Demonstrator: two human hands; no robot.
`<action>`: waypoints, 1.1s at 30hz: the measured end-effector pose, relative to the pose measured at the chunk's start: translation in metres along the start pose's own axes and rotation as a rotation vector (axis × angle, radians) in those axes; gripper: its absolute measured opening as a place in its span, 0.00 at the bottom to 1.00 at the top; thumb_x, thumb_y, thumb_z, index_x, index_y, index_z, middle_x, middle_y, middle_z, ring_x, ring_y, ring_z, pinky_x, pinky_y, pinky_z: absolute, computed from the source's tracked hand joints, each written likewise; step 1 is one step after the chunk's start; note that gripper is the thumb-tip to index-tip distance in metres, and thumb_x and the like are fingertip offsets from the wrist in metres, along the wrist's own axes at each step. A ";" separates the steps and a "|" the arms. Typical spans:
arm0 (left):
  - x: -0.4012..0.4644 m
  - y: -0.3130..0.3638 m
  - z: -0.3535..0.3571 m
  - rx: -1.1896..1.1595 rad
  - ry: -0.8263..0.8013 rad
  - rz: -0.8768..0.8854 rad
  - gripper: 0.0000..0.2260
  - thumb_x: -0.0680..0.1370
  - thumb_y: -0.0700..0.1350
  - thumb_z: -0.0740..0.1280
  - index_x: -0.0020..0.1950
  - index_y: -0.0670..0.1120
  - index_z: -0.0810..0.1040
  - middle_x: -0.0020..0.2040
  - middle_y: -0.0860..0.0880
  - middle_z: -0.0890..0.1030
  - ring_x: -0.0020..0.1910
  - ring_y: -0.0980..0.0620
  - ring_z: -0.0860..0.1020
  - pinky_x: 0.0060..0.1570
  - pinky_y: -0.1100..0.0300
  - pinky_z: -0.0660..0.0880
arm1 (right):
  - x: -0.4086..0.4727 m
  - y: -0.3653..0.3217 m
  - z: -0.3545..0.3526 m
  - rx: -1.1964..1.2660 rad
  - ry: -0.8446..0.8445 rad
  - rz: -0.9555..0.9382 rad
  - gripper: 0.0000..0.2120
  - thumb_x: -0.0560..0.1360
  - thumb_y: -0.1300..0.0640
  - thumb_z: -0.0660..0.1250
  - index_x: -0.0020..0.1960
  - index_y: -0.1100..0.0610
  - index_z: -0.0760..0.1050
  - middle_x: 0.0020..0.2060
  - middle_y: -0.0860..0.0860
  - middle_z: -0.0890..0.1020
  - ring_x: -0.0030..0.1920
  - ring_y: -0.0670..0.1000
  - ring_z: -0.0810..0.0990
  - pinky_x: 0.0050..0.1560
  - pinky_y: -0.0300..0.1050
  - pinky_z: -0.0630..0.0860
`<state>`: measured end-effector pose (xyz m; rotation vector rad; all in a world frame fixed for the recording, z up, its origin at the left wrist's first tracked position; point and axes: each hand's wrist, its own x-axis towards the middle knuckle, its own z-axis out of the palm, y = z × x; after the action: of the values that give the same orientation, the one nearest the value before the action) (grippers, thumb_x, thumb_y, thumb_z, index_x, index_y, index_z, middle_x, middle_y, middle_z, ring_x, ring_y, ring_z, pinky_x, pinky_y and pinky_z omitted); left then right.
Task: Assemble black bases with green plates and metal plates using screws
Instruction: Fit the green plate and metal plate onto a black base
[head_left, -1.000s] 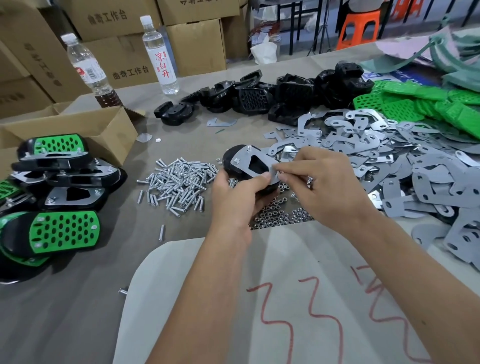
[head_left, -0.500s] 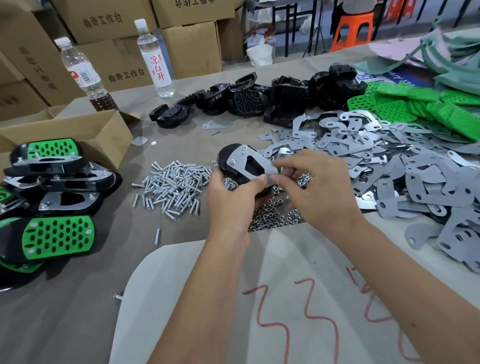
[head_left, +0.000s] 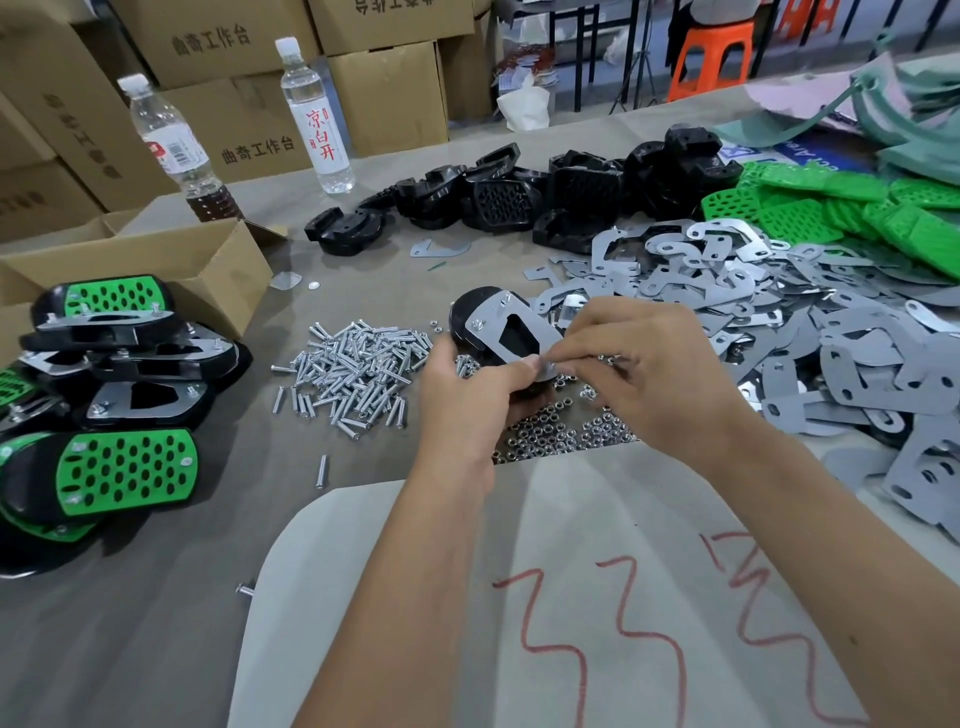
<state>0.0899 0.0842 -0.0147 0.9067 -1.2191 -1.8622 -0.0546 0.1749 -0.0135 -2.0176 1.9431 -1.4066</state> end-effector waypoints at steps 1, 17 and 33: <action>0.000 0.001 -0.001 0.008 -0.014 -0.006 0.17 0.73 0.30 0.74 0.59 0.43 0.78 0.50 0.41 0.87 0.47 0.41 0.87 0.42 0.53 0.84 | -0.001 0.001 0.000 0.064 -0.006 0.033 0.07 0.76 0.69 0.73 0.49 0.60 0.88 0.42 0.51 0.82 0.41 0.51 0.84 0.38 0.53 0.83; -0.002 0.004 0.001 -0.052 -0.066 -0.022 0.16 0.75 0.30 0.71 0.61 0.42 0.78 0.49 0.42 0.88 0.41 0.46 0.86 0.38 0.59 0.82 | -0.003 0.002 0.006 0.374 0.114 0.221 0.06 0.71 0.65 0.80 0.43 0.56 0.86 0.38 0.51 0.81 0.36 0.51 0.79 0.30 0.37 0.76; 0.000 0.004 0.002 -0.129 -0.016 -0.046 0.17 0.75 0.31 0.72 0.63 0.42 0.79 0.52 0.41 0.87 0.42 0.45 0.86 0.39 0.60 0.81 | -0.004 0.002 0.015 0.467 0.125 0.246 0.09 0.76 0.66 0.76 0.53 0.55 0.87 0.39 0.52 0.78 0.34 0.49 0.81 0.26 0.44 0.80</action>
<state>0.0890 0.0844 -0.0106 0.8569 -1.0815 -1.9633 -0.0466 0.1695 -0.0265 -1.4686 1.6278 -1.7485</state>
